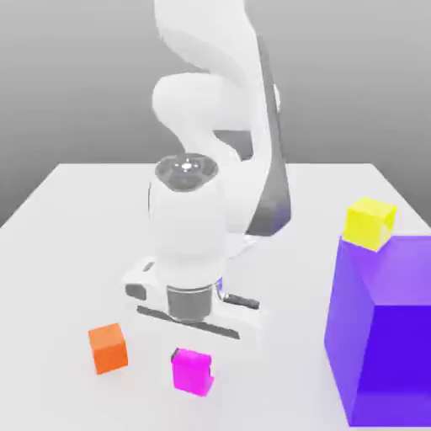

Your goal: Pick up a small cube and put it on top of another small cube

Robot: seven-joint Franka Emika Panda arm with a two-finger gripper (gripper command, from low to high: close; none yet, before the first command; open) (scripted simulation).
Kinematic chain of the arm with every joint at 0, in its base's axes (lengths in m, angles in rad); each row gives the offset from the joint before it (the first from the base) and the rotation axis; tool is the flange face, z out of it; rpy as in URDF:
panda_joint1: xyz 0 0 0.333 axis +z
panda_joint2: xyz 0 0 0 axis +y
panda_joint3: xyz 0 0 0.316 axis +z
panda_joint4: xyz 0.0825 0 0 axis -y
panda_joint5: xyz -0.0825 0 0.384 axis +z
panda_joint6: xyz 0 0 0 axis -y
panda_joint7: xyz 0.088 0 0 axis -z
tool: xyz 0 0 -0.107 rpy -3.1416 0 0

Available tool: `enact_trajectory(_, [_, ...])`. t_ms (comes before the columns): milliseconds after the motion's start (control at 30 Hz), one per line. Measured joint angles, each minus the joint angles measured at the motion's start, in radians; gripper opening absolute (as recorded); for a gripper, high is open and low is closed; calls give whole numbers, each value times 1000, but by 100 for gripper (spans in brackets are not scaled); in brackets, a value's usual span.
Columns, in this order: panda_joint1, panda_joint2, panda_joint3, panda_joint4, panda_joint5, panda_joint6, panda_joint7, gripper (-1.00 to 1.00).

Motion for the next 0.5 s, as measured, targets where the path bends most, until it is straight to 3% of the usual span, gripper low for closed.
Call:
enact_trajectory(233, [175, -137, 134, 179, 79, -274, -291, -100])
enact_trajectory(333, [151, -192, 196, 238, 97, -392, -411, -100])
enact_trajectory(500, [341, -288, 291, 343, 112, -609, -625, -100])
